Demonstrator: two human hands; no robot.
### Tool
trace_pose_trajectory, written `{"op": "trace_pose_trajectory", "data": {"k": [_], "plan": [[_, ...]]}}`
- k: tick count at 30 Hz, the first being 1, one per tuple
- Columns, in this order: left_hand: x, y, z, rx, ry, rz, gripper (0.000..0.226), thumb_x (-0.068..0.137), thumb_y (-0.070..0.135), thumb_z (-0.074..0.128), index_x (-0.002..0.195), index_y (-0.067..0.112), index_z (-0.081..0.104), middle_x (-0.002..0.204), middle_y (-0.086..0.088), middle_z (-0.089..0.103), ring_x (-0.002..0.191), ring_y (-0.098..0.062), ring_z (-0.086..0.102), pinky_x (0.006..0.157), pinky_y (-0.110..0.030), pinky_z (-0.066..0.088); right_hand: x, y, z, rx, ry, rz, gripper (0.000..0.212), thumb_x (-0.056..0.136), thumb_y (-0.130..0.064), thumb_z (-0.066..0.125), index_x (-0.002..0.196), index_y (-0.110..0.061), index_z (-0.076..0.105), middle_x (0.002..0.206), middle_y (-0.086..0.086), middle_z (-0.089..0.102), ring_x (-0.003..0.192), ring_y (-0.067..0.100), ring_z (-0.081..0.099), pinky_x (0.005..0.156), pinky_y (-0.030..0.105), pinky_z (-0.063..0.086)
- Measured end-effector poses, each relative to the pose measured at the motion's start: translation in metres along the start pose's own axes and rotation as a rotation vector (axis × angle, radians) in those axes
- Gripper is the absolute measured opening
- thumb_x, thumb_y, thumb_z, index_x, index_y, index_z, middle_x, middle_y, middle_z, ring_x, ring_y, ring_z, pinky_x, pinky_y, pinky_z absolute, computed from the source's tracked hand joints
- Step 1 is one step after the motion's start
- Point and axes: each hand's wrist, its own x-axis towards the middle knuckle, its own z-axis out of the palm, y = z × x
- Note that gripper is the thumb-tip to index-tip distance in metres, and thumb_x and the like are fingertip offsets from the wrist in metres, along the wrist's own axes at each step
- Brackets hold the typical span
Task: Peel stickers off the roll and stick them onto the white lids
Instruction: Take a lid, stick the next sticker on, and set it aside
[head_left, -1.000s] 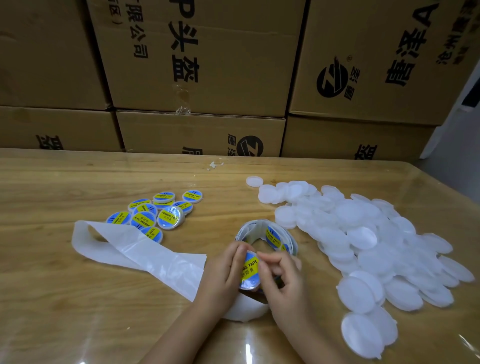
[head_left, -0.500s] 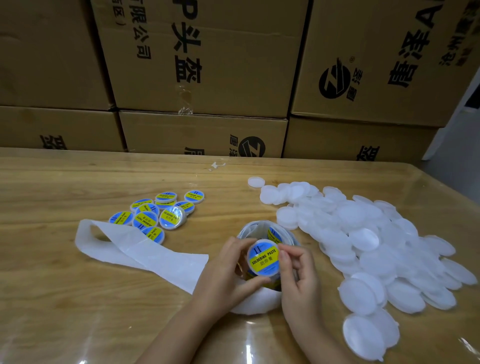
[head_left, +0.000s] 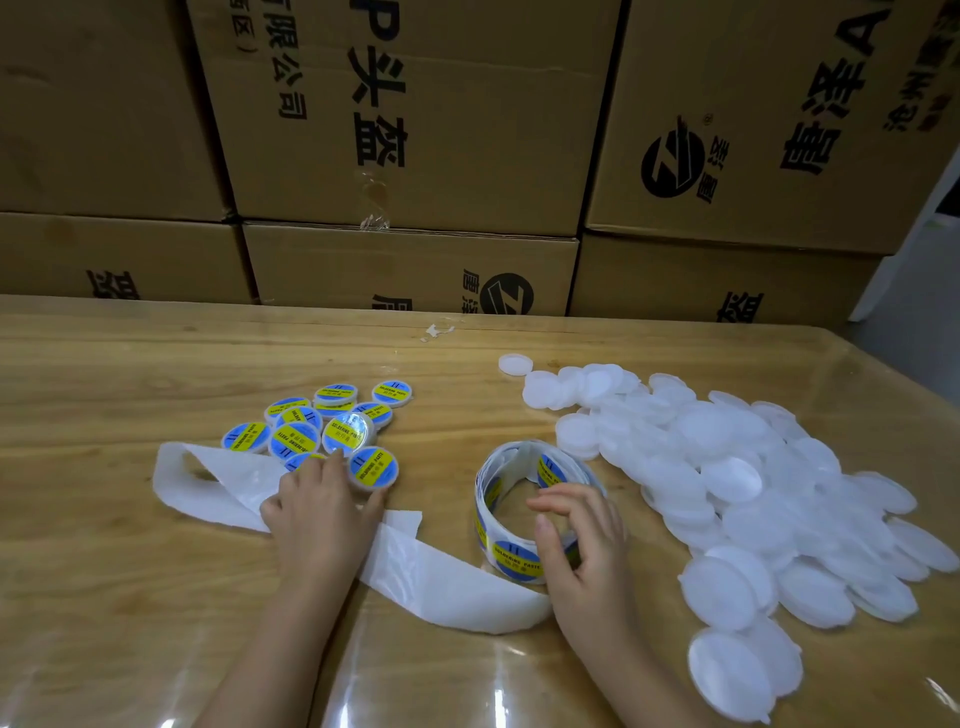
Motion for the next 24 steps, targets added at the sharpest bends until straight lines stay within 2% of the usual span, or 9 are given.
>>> {"op": "trace_pose_trajectory", "data": {"k": [3, 7, 10, 16, 18, 20, 21, 22, 24], "plan": [[0.001, 0.001, -0.002, 0.031, -0.033, -0.041, 0.048, 0.075, 0.039, 0.071, 0.113, 0.013, 0.059, 0.105, -0.009, 0.059, 0.103, -0.034, 0.050, 0.079, -0.043, 0.033, 0.000, 0.000, 0.000, 0.000, -0.002, -0.005, 0.016, 0.089, -0.036, 0.045, 0.093, -0.035, 0.060, 0.101, -0.021, 0.056, 0.108, -0.001, 0.049, 0.093, 0.023, 0.033], [-0.006, 0.009, -0.004, 0.005, 0.011, 0.207, 0.014, 0.082, 0.026, 0.064, 0.092, 0.019, 0.070, 0.099, -0.001, 0.065, 0.094, -0.030, 0.054, 0.075, -0.039, 0.030, 0.000, 0.000, 0.001, 0.004, 0.013, -0.013, 0.015, 0.089, -0.034, 0.045, 0.090, -0.034, 0.060, 0.099, -0.020, 0.056, 0.105, -0.001, 0.050, 0.092, 0.024, 0.034], [-0.009, 0.013, -0.003, 0.083, -0.037, 0.249, 0.021, 0.091, 0.032, 0.051, 0.086, 0.025, 0.070, 0.099, 0.010, 0.065, 0.097, -0.021, 0.054, 0.079, -0.036, 0.028, 0.000, 0.001, 0.002, -0.005, 0.029, -0.029, 0.020, 0.089, -0.032, 0.045, 0.087, -0.026, 0.064, 0.096, -0.018, 0.057, 0.102, -0.001, 0.052, 0.089, 0.026, 0.036], [-0.011, 0.012, -0.004, 0.017, -0.055, 0.247, 0.028, 0.093, 0.037, 0.047, 0.098, 0.023, 0.071, 0.118, 0.008, 0.063, 0.121, -0.021, 0.050, 0.098, -0.045, 0.027, 0.000, 0.002, 0.001, 0.023, 0.024, -0.015, 0.022, 0.091, -0.034, 0.043, 0.087, -0.027, 0.063, 0.095, -0.018, 0.059, 0.102, 0.003, 0.054, 0.090, 0.031, 0.037], [-0.010, 0.015, -0.008, -0.059, -0.019, 0.335, 0.036, 0.091, 0.038, 0.043, 0.086, 0.019, 0.072, 0.105, 0.004, 0.068, 0.108, -0.025, 0.058, 0.092, -0.047, 0.035, 0.001, 0.004, 0.000, 0.021, 0.028, -0.007, 0.025, 0.092, -0.037, 0.040, 0.086, -0.030, 0.064, 0.094, -0.018, 0.062, 0.101, 0.002, 0.054, 0.091, 0.034, 0.036], [-0.012, 0.015, -0.010, -0.121, 0.000, 0.421, 0.042, 0.090, 0.038, 0.038, 0.068, 0.015, 0.066, 0.078, 0.000, 0.067, 0.079, -0.029, 0.063, 0.071, -0.040, 0.044, 0.003, 0.007, -0.003, -0.011, 0.037, 0.002, 0.028, 0.092, -0.039, 0.037, 0.082, -0.035, 0.063, 0.095, -0.020, 0.063, 0.101, -0.005, 0.050, 0.092, 0.036, 0.034], [-0.012, 0.014, -0.011, -0.148, -0.042, 0.437, 0.041, 0.093, 0.037, 0.040, 0.063, 0.016, 0.059, 0.068, 0.000, 0.062, 0.070, -0.029, 0.061, 0.061, -0.037, 0.043, 0.004, 0.008, -0.004, -0.037, 0.040, 0.007, 0.030, 0.091, -0.040, 0.037, 0.079, -0.036, 0.064, 0.096, -0.022, 0.063, 0.101, -0.010, 0.047, 0.091, 0.037, 0.034], [-0.013, 0.013, -0.010, -0.171, -0.106, 0.445, 0.039, 0.094, 0.037, 0.043, 0.061, 0.018, 0.052, 0.064, -0.001, 0.059, 0.066, -0.028, 0.059, 0.057, -0.037, 0.041, 0.005, 0.009, -0.005, -0.072, 0.040, 0.009, 0.032, 0.090, -0.041, 0.037, 0.075, -0.034, 0.065, 0.094, -0.022, 0.062, 0.100, -0.014, 0.044, 0.091, 0.039, 0.035], [-0.016, 0.012, -0.009, -0.183, -0.205, 0.478, 0.040, 0.095, 0.039, 0.047, 0.060, 0.021, 0.043, 0.063, -0.001, 0.055, 0.065, -0.024, 0.056, 0.057, -0.039, 0.040, 0.006, 0.011, -0.006, -0.144, 0.024, -0.001, 0.040, 0.089, -0.043, 0.038, 0.067, -0.026, 0.066, 0.074, -0.020, 0.061, 0.096, -0.014, 0.043, 0.092, 0.042, 0.034]]}}
